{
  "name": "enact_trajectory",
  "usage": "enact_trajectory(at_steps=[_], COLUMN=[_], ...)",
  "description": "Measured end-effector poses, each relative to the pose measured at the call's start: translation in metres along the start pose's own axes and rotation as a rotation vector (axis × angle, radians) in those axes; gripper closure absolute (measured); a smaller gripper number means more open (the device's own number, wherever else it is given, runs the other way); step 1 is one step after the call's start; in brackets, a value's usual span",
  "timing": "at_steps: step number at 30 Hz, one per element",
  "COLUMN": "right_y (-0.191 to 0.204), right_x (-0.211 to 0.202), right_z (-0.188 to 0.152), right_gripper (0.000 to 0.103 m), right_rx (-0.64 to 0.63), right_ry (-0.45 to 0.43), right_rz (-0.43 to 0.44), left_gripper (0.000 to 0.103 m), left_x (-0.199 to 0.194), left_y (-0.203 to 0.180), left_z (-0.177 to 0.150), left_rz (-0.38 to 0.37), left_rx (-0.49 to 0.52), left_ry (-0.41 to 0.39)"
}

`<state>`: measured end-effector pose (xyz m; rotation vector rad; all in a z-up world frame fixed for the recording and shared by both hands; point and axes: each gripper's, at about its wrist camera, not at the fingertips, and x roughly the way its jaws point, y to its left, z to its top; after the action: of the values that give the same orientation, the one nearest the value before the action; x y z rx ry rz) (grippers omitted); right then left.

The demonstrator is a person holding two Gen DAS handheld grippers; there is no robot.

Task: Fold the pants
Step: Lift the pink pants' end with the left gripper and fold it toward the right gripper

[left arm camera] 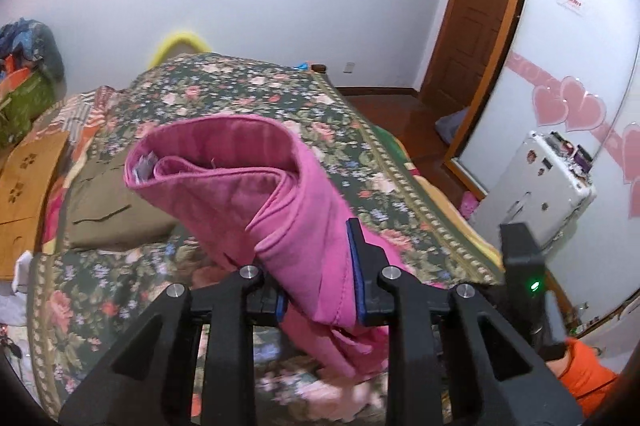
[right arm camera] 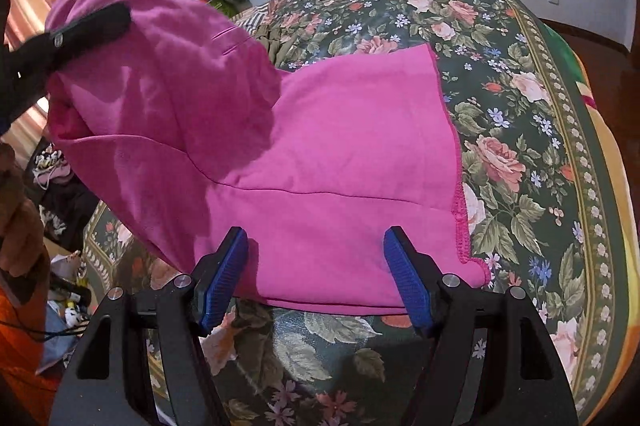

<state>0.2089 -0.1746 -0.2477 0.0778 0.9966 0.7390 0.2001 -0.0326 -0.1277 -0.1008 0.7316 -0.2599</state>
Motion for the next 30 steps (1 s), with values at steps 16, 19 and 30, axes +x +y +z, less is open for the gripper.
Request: enact_trajectory(at_steps=[16,19,30], right_y=[-0.033,-0.047,-0.05], right_x=[-0.036,-0.027,-0.017], right_z=[-0.009,-0.017,-0.022], right_gripper=[0.035,0.035,0.035], right_rx=[0.091,0.13,0.143], right_ry=[-0.065,-0.026,-0.017], right_rz=[-0.038,-0.057,-0.029], left_gripper=[0.08,0.08,0.08], left_x=[0.048,0.057,0.1], left_y=[-0.039,-0.048,-0.069], left_z=[0.007,0.005,-0.012], left_rz=[-0.102,-0.117,-0.171], left_rx=[0.042,0.059,0.072], left_ry=[0.082,0.099,0.245])
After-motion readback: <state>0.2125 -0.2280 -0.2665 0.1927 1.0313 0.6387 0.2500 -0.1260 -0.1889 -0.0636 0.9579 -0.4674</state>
